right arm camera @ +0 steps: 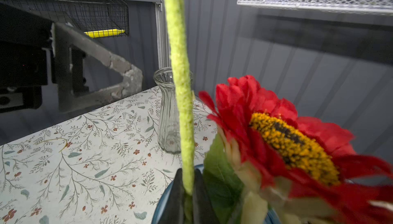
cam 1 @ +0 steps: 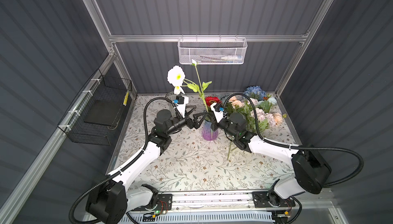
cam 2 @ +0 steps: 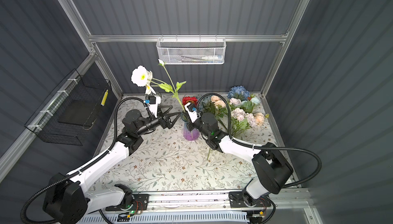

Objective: Arrange the flowers into the vase
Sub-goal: 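Carry the white poppy over the gradient vase and lower its stem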

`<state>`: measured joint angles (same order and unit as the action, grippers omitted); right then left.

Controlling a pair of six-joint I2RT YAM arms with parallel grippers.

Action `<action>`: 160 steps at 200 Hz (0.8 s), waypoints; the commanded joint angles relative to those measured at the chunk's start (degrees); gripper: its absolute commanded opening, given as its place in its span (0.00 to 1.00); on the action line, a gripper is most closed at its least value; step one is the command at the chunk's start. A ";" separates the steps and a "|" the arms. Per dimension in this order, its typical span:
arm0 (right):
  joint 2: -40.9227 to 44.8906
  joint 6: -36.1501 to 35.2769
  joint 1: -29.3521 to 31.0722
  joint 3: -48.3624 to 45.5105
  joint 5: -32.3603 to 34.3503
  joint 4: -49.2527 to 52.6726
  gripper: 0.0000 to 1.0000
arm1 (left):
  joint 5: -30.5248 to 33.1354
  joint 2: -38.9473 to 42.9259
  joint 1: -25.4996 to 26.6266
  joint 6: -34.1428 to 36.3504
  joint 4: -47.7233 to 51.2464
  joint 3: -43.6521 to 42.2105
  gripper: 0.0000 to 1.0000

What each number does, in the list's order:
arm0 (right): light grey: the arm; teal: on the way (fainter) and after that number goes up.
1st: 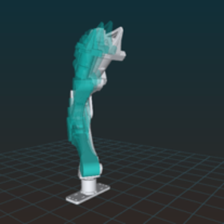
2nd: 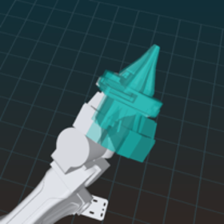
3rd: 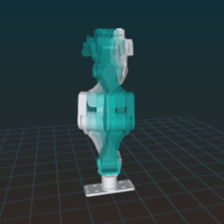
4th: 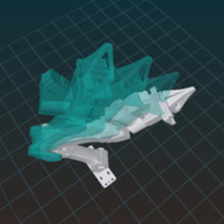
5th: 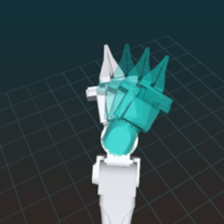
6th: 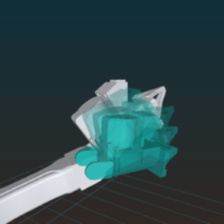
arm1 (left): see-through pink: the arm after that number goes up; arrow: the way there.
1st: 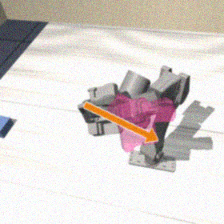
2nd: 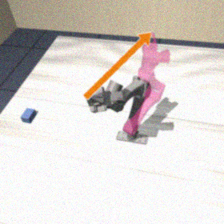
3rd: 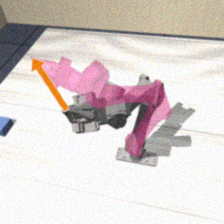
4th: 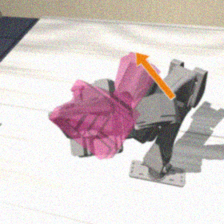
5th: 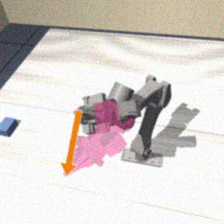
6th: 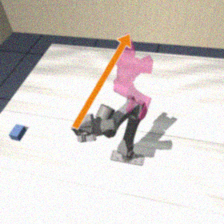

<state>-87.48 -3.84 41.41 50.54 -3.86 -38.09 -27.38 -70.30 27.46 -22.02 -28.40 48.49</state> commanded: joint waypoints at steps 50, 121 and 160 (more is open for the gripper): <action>-0.23 1.00 0.46 -0.80 0.62 1.27 0.20 | 6.95 -2.36 0.49 2.12 -0.71 5.64 0.99; 4.30 1.63 0.41 -2.66 1.30 3.29 0.50 | 6.46 -4.70 0.49 0.36 -0.08 5.56 1.00; 10.43 2.31 0.41 -5.94 2.92 5.77 0.57 | 6.48 -5.55 0.49 0.81 1.18 5.35 0.99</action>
<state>-81.01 -2.24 41.67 46.57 -2.72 -34.06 -20.97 -74.98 27.46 -21.39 -28.23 52.80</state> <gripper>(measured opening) 0.561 0.994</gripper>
